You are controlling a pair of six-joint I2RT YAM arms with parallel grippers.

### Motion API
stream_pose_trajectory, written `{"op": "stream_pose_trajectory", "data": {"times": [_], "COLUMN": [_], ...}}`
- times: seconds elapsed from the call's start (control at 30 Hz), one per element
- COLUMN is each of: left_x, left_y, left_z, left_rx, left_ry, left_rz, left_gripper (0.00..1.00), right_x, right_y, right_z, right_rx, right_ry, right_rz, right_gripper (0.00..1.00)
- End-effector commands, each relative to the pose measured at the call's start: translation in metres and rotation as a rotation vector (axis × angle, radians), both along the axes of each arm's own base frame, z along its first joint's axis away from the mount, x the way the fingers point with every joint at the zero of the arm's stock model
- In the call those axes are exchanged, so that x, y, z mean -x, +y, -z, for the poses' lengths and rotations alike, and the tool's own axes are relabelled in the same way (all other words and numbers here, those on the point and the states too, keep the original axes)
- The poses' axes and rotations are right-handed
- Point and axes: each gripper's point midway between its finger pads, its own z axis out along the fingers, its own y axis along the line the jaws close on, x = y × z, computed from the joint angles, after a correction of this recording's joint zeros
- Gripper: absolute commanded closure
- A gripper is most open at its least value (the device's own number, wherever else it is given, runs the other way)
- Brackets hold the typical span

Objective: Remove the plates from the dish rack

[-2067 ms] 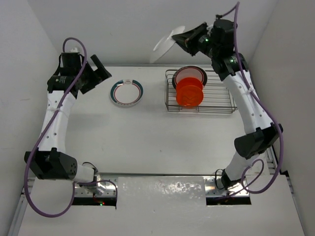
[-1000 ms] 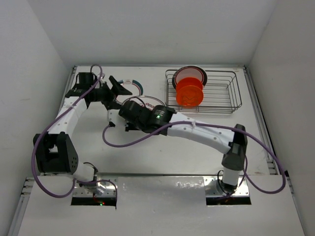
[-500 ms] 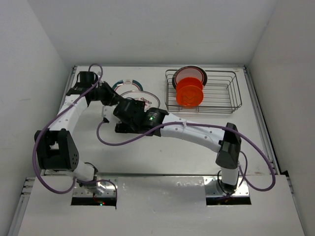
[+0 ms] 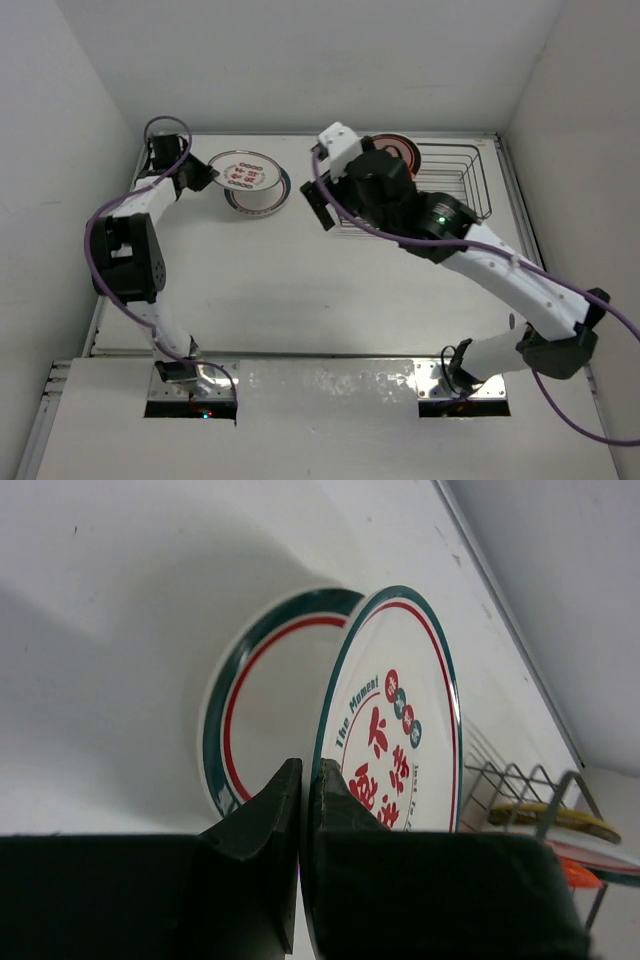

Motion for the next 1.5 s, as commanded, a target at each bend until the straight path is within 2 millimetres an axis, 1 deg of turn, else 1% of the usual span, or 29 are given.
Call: {"op": "stream_pose_trajectory", "data": {"times": [0.0, 0.1, 0.17, 0.3, 0.33, 0.4, 0.47, 0.5, 0.53, 0.57, 0.6, 0.63, 0.67, 0.7, 0.73, 0.8, 0.87, 0.9, 0.97, 1.07, 1.1, 1.17, 1.2, 1.23, 1.3, 1.33, 1.37, 1.43, 1.47], "left_x": [-0.043, -0.051, -0.052, -0.050, -0.047, -0.044, -0.043, -0.036, -0.035, -0.036, -0.025, -0.029, -0.023, -0.015, -0.014, -0.005, -0.004, 0.005, 0.006, 0.009, 0.010, 0.012, 0.013, 0.014, 0.022, 0.026, 0.030, 0.049, 0.054], "left_y": [0.007, 0.006, 0.008, 0.005, 0.006, 0.004, 0.002, -0.002, -0.004, -0.005, -0.013, -0.014, -0.011, -0.015, -0.015, -0.013, -0.008, -0.006, 0.002, 0.009, 0.012, 0.013, 0.012, 0.007, 0.004, -0.007, -0.021, -0.034, -0.048], "left_z": [-0.024, -0.010, 0.002, 0.020, 0.031, 0.041, 0.048, 0.061, 0.064, 0.063, 0.072, 0.071, 0.076, 0.081, 0.080, 0.085, 0.085, 0.091, 0.084, 0.067, 0.052, 0.033, 0.014, 0.004, -0.023, -0.029, -0.035, -0.047, -0.052], "left_rx": [-0.015, -0.020, -0.021, -0.014, -0.012, -0.014, -0.029, -0.039, -0.045, -0.067, -0.078, -0.099, -0.130, -0.142, -0.151, -0.173, -0.201, -0.215, -0.247, -0.276, -0.283, -0.299, -0.301, -0.307, -0.317, -0.323, -0.327, -0.342, -0.337], "left_ry": [-0.142, -0.119, -0.090, -0.041, -0.007, 0.032, 0.062, 0.118, 0.137, 0.152, 0.217, 0.237, 0.278, 0.323, 0.336, 0.390, 0.402, 0.454, 0.467, 0.456, 0.434, 0.401, 0.360, 0.335, 0.276, 0.255, 0.229, 0.186, 0.154], "left_rz": [-0.014, 0.005, 0.005, 0.015, 0.012, 0.016, 0.028, 0.034, 0.042, 0.041, 0.058, 0.059, 0.048, 0.054, 0.047, 0.024, 0.000, -0.004, -0.038, -0.065, -0.072, -0.069, -0.062, -0.027, 0.004, 0.065, 0.115, 0.193, 0.246], "left_gripper": [1.00, 1.00, 1.00, 0.97, 0.91, 0.86, 0.76, 0.68, 0.64, 0.61, 0.59, 0.53, 0.51, 0.48, 0.41, 0.29, 0.20, 0.17, 0.15, 0.13, 0.13, 0.13, 0.13, 0.13, 0.13, 0.13, 0.13, 0.13, 0.12], "right_x": [0.011, 0.009, 0.000, -0.015, -0.022, -0.025, -0.032, -0.036, -0.038, -0.043, -0.046, -0.054, -0.065, -0.068, -0.076, -0.092, -0.105, -0.110, -0.118, -0.142, -0.150, -0.162, -0.168, -0.174, -0.186, -0.191, -0.206, -0.227, -0.239], "right_y": [-0.021, -0.043, -0.059, -0.080, -0.088, -0.092, -0.094, -0.097, -0.096, -0.091, -0.093, -0.103, -0.102, -0.101, -0.108, -0.107, -0.102, -0.100, -0.096, -0.092, -0.100, -0.122, -0.131, -0.141, -0.148, -0.152, -0.150, -0.154, -0.153], "right_z": [-0.020, -0.025, -0.022, -0.007, -0.006, -0.008, -0.008, -0.012, -0.010, -0.001, -0.001, 0.004, 0.019, 0.017, 0.022, 0.028, 0.031, 0.035, 0.038, 0.036, 0.041, 0.046, 0.057, 0.062, 0.074, 0.088, 0.083, 0.095, 0.086], "right_rx": [-0.140, -0.174, -0.184, -0.282, -0.308, -0.363, -0.384, -0.404, -0.411, -0.420, -0.429, -0.441, -0.448, -0.462, -0.472, -0.497, -0.557, -0.578, -0.634, -0.750, -0.771, -0.850, -0.866, -0.951, -1.041, -1.117, -1.211, -1.283, -1.322], "right_ry": [0.053, 0.063, 0.084, 0.204, 0.219, 0.244, 0.265, 0.271, 0.287, 0.334, 0.365, 0.395, 0.449, 0.480, 0.501, 0.517, 0.522, 0.536, 0.555, 0.530, 0.523, 0.474, 0.462, 0.434, 0.412, 0.410, 0.375, 0.351, 0.331], "right_rz": [0.070, 0.133, 0.194, 0.321, 0.357, 0.399, 0.424, 0.435, 0.439, 0.444, 0.458, 0.513, 0.568, 0.571, 0.613, 0.678, 0.711, 0.713, 0.736, 0.769, 0.817, 1.001, 1.076, 1.185, 1.265, 1.332, 1.308, 1.321, 1.306], "right_gripper": [0.01, 0.01, 0.01, 0.01, 0.01, 0.01, 0.01, 0.01, 0.01, 0.01, 0.01, 0.01, 0.01, 0.01, 0.01, 0.01, 0.01, 0.01, 0.01, 0.01, 0.01, 0.01, 0.01, 0.01, 0.01, 0.01, 0.03, 0.11, 0.12]}}
